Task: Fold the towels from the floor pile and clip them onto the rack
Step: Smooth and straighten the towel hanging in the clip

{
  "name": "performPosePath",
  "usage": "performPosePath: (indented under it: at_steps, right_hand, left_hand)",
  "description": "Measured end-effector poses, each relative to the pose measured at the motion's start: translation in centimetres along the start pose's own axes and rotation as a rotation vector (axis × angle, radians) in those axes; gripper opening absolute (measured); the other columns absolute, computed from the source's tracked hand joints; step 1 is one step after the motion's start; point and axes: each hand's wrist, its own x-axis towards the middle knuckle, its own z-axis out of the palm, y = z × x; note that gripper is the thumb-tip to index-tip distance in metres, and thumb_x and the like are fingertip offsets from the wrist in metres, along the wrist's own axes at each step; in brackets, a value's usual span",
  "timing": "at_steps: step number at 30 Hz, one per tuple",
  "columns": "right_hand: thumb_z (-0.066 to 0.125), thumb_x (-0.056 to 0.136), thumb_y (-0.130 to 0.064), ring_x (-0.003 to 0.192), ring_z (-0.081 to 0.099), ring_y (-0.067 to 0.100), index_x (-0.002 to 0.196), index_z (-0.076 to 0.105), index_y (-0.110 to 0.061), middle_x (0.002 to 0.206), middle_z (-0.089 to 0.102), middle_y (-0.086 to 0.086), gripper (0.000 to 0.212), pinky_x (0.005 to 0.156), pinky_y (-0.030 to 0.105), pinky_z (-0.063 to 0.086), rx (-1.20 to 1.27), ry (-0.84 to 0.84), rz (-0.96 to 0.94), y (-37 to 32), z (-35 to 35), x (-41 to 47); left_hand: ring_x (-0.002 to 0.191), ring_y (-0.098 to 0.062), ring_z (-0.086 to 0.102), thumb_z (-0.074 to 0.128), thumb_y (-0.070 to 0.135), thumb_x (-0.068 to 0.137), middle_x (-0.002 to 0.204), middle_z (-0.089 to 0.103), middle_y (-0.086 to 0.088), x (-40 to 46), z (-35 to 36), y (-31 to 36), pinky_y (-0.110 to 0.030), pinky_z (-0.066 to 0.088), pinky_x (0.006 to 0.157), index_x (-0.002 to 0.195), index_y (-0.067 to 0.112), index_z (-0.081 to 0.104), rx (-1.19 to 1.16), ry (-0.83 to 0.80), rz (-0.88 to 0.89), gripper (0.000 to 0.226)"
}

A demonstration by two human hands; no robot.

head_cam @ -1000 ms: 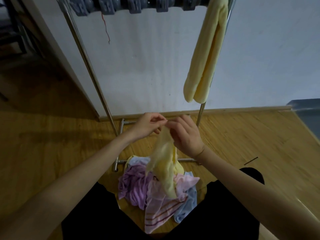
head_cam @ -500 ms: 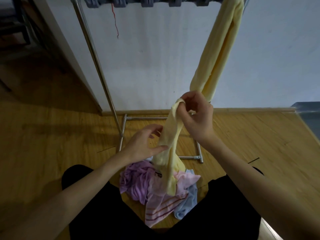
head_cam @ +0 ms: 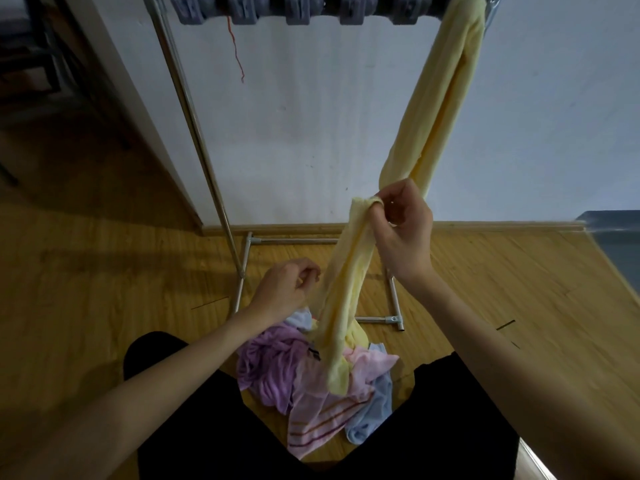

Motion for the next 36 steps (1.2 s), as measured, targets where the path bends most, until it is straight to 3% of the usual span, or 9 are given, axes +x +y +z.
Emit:
performPosePath:
  at_steps: [2, 5, 9, 15, 20, 25, 29, 34, 36]
  right_hand:
    - [0.057, 0.084, 0.005, 0.055, 0.045, 0.002, 0.083, 0.052, -0.009, 0.066, 0.051, -0.009, 0.014, 0.053, 0.014, 0.037, -0.006, -0.003, 0.004, 0.1, -0.3, -0.1]
    - [0.058, 0.083, 0.004, 0.056, 0.047, 0.001, 0.082, 0.052, -0.009, 0.067, 0.052, -0.009, 0.015, 0.053, 0.013, 0.037, -0.025, -0.017, -0.006, 0.1, -0.6, -0.4]
    - [0.058, 0.084, 0.003, 0.056, 0.048, 0.004, 0.083, 0.053, -0.004, 0.068, 0.055, -0.004, 0.009, 0.052, 0.017, 0.040, -0.055, -0.053, -0.024, 0.1, -0.9, -0.6]
    - [0.057, 0.084, 0.005, 0.055, 0.046, 0.004, 0.083, 0.052, -0.006, 0.067, 0.052, -0.004, 0.012, 0.052, 0.015, 0.037, -0.049, -0.076, -0.026, 0.0, -1.2, -0.9]
    - [0.056, 0.083, 0.006, 0.057, 0.046, 0.005, 0.084, 0.052, -0.003, 0.069, 0.053, 0.000, 0.011, 0.052, 0.016, 0.038, -0.056, -0.119, -0.030, 0.1, -1.4, -1.2]
    - [0.056, 0.085, 0.005, 0.056, 0.046, 0.003, 0.084, 0.052, -0.006, 0.067, 0.050, -0.007, 0.012, 0.053, 0.012, 0.036, -0.043, -0.051, -0.012, 0.4, -2.0, -1.4]
    - [0.049, 0.089, -0.002, 0.054, 0.041, 0.003, 0.092, 0.054, -0.007, 0.065, 0.048, -0.009, 0.008, 0.050, 0.018, 0.034, -0.115, -0.058, 0.087, 2.2, -3.2, -1.6]
    - [0.040, 0.093, -0.002, 0.063, 0.046, 0.012, 0.092, 0.062, 0.003, 0.076, 0.058, 0.022, 0.023, 0.056, 0.024, 0.036, -0.173, -0.229, 0.340, 4.1, -3.7, -1.6]
    - [0.039, 0.095, -0.007, 0.068, 0.045, 0.014, 0.087, 0.058, 0.011, 0.076, 0.053, 0.020, 0.027, 0.059, 0.022, 0.035, -0.120, -0.253, 0.504, 4.3, -3.5, -1.6]
  left_hand:
    - [0.077, -0.006, 0.064, 0.064, 0.020, 0.085, 0.087, 0.066, 0.008, -0.3, 0.4, 0.1, -0.029, 0.055, 0.069, 0.094, 0.019, 0.062, -0.056, 0.003, 0.003, 0.009]
    - [0.079, -0.003, 0.059, 0.063, 0.041, 0.077, 0.095, 0.061, 0.013, -0.6, 1.0, 1.5, -0.021, 0.051, 0.068, 0.102, 0.020, 0.059, -0.096, 0.019, 0.114, 0.033]
    - [0.075, -0.002, 0.058, 0.059, 0.056, 0.082, 0.091, 0.059, 0.016, -0.1, 2.0, 3.3, -0.017, 0.049, 0.064, 0.099, 0.021, 0.061, -0.077, 0.101, 0.114, 0.039]
    - [0.067, -0.001, 0.057, 0.046, 0.051, 0.092, 0.083, 0.058, 0.015, 1.0, 2.4, 3.6, -0.014, 0.047, 0.057, 0.095, 0.020, 0.060, -0.091, 0.208, 0.111, 0.035]
    - [0.074, -0.007, 0.058, 0.056, 0.040, 0.091, 0.091, 0.059, 0.010, 1.2, 3.1, 2.5, -0.018, 0.049, 0.061, 0.102, 0.020, 0.061, -0.030, 0.126, 0.084, 0.024]
    - [0.073, -0.018, 0.062, 0.045, 0.029, 0.099, 0.082, 0.062, 0.003, 1.8, 3.4, 0.3, -0.033, 0.051, 0.063, 0.091, 0.024, 0.055, -0.046, -0.017, -0.107, 0.014]
    - [0.048, -0.016, 0.048, 0.039, 0.020, 0.101, 0.066, 0.055, -0.012, 1.5, 1.8, 0.0, -0.043, 0.040, 0.047, 0.096, 0.013, 0.053, -0.210, 0.191, -0.145, 0.016]
    - [0.056, -0.028, 0.041, 0.035, 0.012, 0.102, 0.066, 0.045, -0.018, 1.8, -1.0, 2.3, -0.040, 0.030, 0.049, 0.096, 0.015, 0.046, -0.204, 0.344, -0.066, 0.013]
    - [0.058, -0.028, 0.042, 0.036, 0.010, 0.102, 0.069, 0.048, -0.021, 2.0, -2.0, 2.9, -0.039, 0.031, 0.050, 0.097, 0.013, 0.048, -0.204, 0.325, -0.039, 0.013]
